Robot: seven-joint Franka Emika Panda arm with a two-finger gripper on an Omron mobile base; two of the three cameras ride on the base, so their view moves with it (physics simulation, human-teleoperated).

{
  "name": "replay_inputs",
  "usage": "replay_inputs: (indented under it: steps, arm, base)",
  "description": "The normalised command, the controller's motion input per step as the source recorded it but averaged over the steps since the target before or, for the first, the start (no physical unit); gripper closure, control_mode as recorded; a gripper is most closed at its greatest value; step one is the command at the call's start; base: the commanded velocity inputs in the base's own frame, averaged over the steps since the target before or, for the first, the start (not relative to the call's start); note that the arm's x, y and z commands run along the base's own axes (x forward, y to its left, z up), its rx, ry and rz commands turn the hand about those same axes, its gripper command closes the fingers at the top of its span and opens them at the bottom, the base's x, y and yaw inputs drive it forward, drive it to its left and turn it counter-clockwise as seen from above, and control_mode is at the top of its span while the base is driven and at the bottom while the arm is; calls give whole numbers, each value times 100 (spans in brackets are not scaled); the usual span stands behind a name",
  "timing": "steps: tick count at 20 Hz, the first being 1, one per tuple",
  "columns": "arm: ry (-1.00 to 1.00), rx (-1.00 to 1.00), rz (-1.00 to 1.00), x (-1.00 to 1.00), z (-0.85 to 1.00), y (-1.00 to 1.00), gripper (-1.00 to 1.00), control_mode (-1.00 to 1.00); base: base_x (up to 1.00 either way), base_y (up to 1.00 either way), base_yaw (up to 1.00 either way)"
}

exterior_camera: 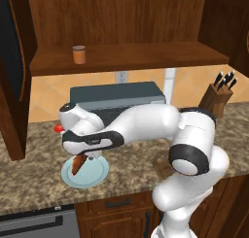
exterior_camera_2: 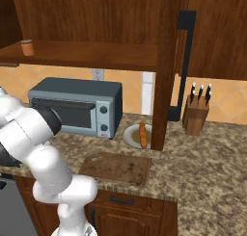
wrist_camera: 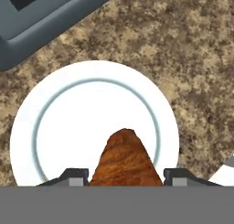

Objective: From the different types of pastries on the counter, select a croissant and place it on the cutting board. Then retrieve a jar of jam from the cabinet and place it alongside the croissant on the cutting board.

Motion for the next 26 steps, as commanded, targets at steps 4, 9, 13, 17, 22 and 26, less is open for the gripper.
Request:
replay_inputs:
  steps: [4,9,13,17,22,26]
  arm:
    - [-20,28,1,-68,7,-100,100,-100]
    - [-19,28,3,-48,11,-100,100,-100]
    - [-10,22,1,-14,23,-100,100,-100]
    - [0,13,0,0,40,-100,100,-100]
    - [0,11,0,25,33,-100,100,-100]
    - [1,1,-1,62,17,-100,100,-100]
  base:
    - [0,0,0]
    - [0,0,0]
    - [0,0,0]
    - [0,0,0]
    - [0,0,0]
    - [0,0,0]
